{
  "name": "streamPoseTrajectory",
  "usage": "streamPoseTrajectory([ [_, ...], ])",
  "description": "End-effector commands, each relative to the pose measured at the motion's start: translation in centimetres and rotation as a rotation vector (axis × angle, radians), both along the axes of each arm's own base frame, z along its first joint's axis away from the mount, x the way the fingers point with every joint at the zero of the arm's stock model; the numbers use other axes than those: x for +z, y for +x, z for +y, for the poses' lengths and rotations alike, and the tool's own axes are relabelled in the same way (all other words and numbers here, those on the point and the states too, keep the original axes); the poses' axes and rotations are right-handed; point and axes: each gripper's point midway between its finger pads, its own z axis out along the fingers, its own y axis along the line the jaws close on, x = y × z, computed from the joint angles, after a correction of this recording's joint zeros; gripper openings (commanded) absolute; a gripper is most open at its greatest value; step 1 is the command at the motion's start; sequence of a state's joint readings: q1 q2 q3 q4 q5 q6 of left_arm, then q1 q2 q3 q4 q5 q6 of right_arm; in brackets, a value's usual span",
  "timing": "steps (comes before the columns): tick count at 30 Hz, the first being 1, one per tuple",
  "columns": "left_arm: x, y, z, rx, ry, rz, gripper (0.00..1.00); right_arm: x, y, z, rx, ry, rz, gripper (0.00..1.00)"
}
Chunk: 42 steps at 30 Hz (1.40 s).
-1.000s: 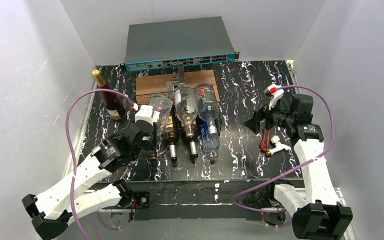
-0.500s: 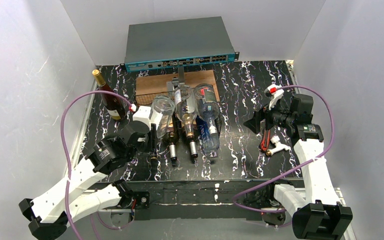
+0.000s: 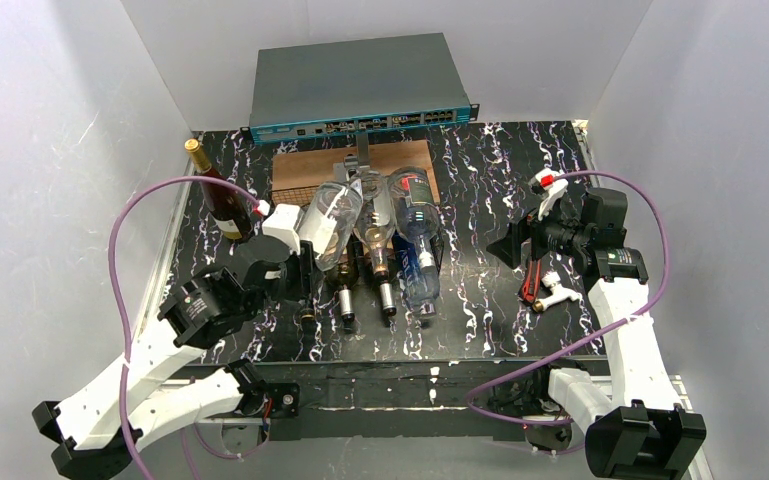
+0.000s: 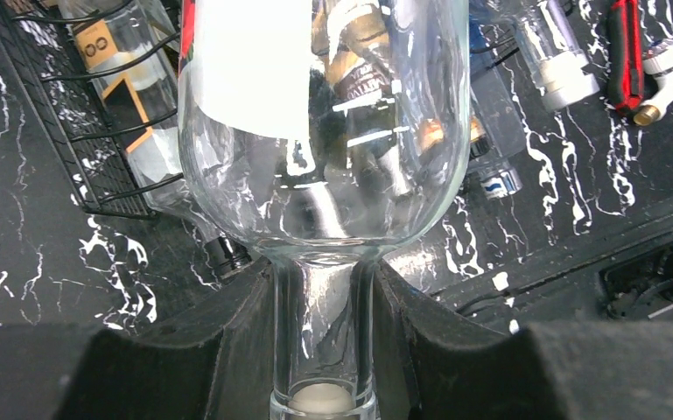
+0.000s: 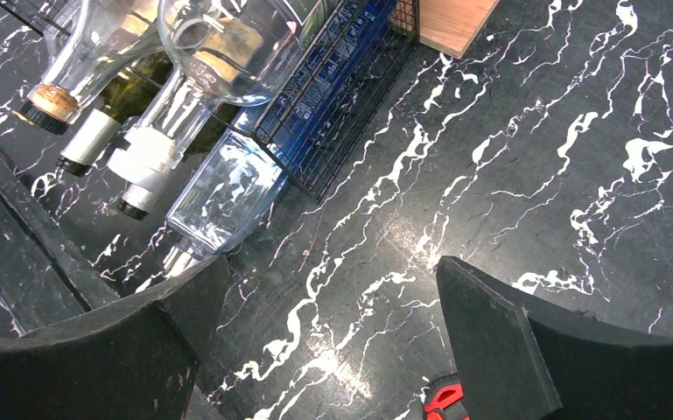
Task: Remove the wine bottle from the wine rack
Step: Pick up the wine bottle from the wine rack.
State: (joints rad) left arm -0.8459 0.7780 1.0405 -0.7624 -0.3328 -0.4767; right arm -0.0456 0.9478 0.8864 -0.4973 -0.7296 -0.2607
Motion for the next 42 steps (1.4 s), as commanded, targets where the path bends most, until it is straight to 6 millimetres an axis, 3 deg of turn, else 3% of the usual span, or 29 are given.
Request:
streamPoseTrajectory([
  [1,8.7,2.0,-2.6,-0.003,-0.261,-0.209,0.00,1.5,-0.2,0.4,0.026,0.026,-0.038,0.98],
  [18,11.6,3.4,-8.6,-0.118,-0.431,-0.195,0.00,3.2,-0.9,1.1,0.069,0.054,-0.056,0.98],
  [24,12.9,4.1,-12.2,-0.192,-0.494,-0.169,0.00,5.9,-0.9,1.1,0.060,0.071,-0.075,0.98],
  [29,13.7,4.3,-16.8,-0.277,-0.507,-0.151,0.00,7.4,1.7,-2.7,-0.186,0.073,-0.047,0.98],
  [38,13.1,4.3,-21.5,-0.326,-0.539,-0.083,0.00,8.2,3.2,-6.4,-0.370,0.169,-0.001,0.98],
  [42,12.2,4.1,-23.7,-0.324,-0.580,-0.005,0.00,8.4,4.5,-9.9,-0.598,0.147,0.011,0.98],
])
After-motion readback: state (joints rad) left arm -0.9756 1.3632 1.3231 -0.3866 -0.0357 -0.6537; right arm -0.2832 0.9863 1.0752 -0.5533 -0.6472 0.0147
